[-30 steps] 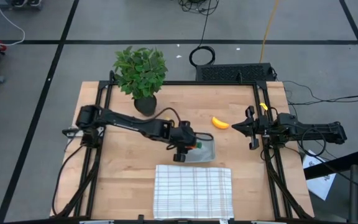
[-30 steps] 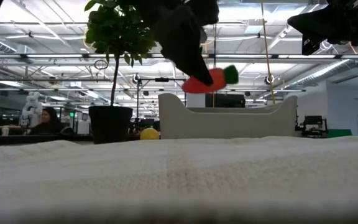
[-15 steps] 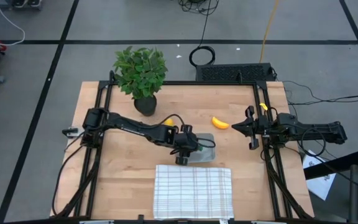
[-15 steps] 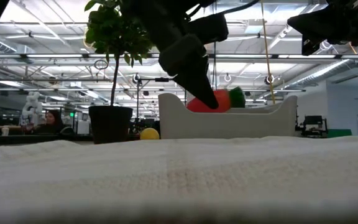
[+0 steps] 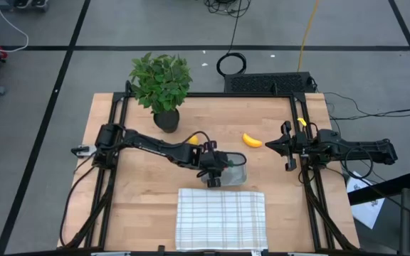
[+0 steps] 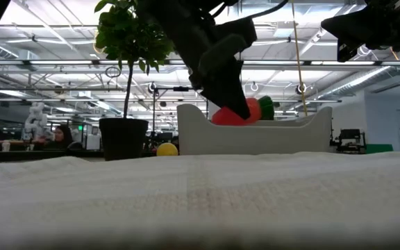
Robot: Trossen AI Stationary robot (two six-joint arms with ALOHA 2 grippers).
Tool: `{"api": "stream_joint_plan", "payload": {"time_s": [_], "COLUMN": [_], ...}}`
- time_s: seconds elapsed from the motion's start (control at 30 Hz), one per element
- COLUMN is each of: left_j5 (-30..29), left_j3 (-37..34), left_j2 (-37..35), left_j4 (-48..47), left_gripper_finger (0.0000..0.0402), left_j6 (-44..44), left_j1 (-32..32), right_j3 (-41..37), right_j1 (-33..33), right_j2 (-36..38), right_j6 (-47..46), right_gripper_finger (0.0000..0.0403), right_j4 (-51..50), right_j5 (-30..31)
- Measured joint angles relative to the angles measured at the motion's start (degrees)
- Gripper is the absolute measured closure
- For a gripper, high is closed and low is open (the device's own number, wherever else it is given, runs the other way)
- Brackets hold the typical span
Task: Pick and placing Produce into tupperware
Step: Put the carrot into the gray bin
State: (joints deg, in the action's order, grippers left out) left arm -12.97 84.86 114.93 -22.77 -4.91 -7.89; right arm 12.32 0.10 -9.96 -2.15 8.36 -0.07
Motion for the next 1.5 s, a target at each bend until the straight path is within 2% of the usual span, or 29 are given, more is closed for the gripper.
{"api": "stream_joint_plan", "payload": {"time_s": [0.2, 0.43, 0.83, 1.5], "left_j5": [-2.9, -3.2, -3.2, -2.0], "left_j3": [-0.1, -0.1, -0.1, -0.2], "left_j2": [1.6, 1.8, 1.8, 6.3], "left_j4": [-0.9, -1.2, -1.3, -1.8], "left_gripper_finger": [0.0231, 0.0231, 0.0231, 0.0231], "left_j6": [0.9, -0.5, -10.4, -7.4], "left_j1": [-1.3, -1.2, -1.2, -1.1], "right_j3": [0.0, 0.0, 0.0, 0.0], "right_j1": [0.0, 0.0, 0.0, 0.0], "right_j2": [-0.3, -1.3, -1.6, -3.0], "right_j6": [0.0, -0.1, -0.1, -0.2], "right_gripper_finger": [0.0403, 0.0403, 0.0403, 0.0403], "right_j4": [0.0, 0.2, 0.4, 0.5], "right_j5": [0.0, 0.0, 0.0, 0.0]}}
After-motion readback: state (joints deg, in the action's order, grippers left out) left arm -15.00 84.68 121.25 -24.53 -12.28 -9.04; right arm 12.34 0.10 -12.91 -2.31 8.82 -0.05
